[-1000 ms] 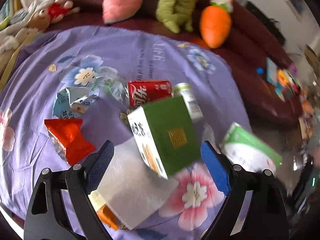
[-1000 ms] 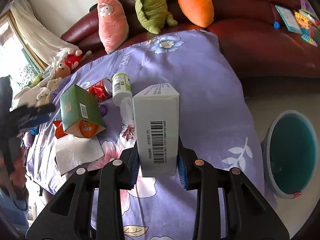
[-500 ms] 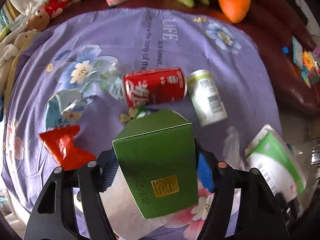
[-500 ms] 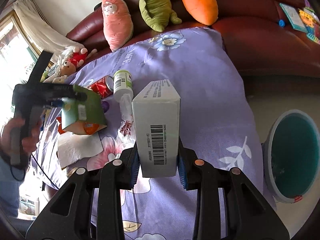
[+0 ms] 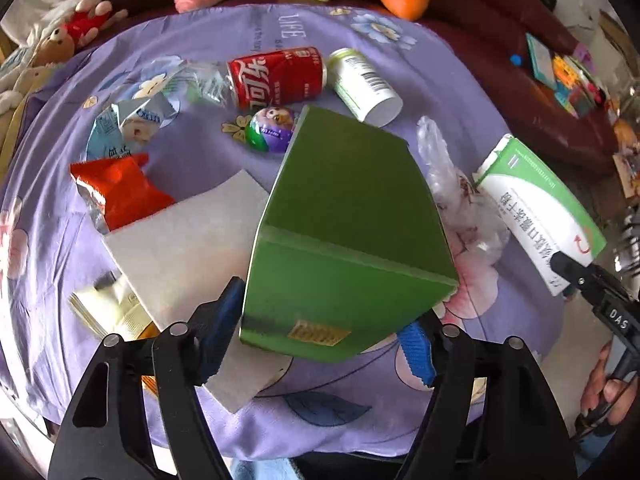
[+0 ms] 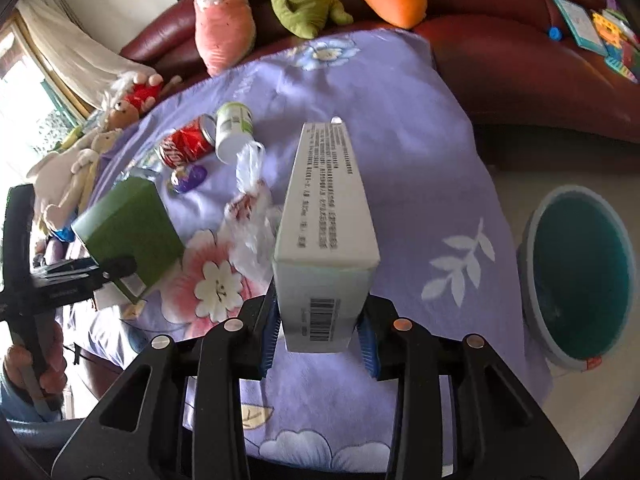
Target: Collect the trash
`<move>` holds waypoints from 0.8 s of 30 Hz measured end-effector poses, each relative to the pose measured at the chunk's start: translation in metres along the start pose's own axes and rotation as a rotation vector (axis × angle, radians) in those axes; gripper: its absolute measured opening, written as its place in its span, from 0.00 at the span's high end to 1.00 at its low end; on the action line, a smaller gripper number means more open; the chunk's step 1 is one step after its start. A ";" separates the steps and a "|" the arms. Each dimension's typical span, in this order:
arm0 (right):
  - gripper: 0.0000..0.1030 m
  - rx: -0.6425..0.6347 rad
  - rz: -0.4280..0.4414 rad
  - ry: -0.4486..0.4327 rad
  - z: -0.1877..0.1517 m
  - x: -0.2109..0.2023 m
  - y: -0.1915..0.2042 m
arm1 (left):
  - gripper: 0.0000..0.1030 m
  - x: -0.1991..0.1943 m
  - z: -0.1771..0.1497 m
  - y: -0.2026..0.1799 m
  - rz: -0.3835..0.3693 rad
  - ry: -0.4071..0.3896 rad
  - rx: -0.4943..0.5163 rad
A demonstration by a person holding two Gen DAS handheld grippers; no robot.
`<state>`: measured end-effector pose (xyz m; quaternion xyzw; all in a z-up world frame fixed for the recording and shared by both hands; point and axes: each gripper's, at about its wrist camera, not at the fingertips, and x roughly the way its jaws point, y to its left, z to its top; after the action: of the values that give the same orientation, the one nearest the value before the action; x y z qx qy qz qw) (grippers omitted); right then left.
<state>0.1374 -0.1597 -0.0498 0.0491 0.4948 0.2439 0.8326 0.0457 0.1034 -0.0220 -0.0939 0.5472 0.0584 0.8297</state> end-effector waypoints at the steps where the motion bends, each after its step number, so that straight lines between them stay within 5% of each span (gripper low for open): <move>1: 0.57 -0.002 -0.007 0.004 -0.001 -0.001 0.000 | 0.25 -0.003 0.001 0.000 0.011 -0.010 0.004; 2: 0.47 -0.003 -0.016 0.003 -0.003 -0.003 0.000 | 0.22 -0.007 0.003 -0.001 0.030 -0.028 0.011; 5: 0.46 -0.003 -0.040 -0.006 -0.001 -0.006 -0.001 | 0.14 -0.010 0.016 -0.010 0.074 -0.075 0.052; 6: 0.45 0.004 -0.041 0.000 0.001 -0.006 -0.002 | 0.18 -0.008 0.018 -0.012 0.073 -0.083 0.058; 7: 0.45 0.011 -0.038 0.002 0.003 -0.006 -0.002 | 0.40 -0.004 0.021 -0.010 0.062 -0.083 0.045; 14: 0.40 -0.031 -0.014 0.041 0.019 0.000 0.003 | 0.40 -0.001 0.006 0.005 -0.015 -0.067 0.064; 21: 0.38 0.011 0.078 0.083 0.044 0.021 -0.001 | 0.27 -0.017 0.008 0.021 0.045 -0.091 0.036; 24: 0.38 0.016 0.093 0.056 0.048 0.016 0.003 | 0.41 -0.012 0.011 0.020 0.031 -0.080 0.045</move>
<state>0.1838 -0.1423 -0.0375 0.0720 0.5173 0.2796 0.8056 0.0470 0.1253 -0.0090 -0.0646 0.5159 0.0626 0.8519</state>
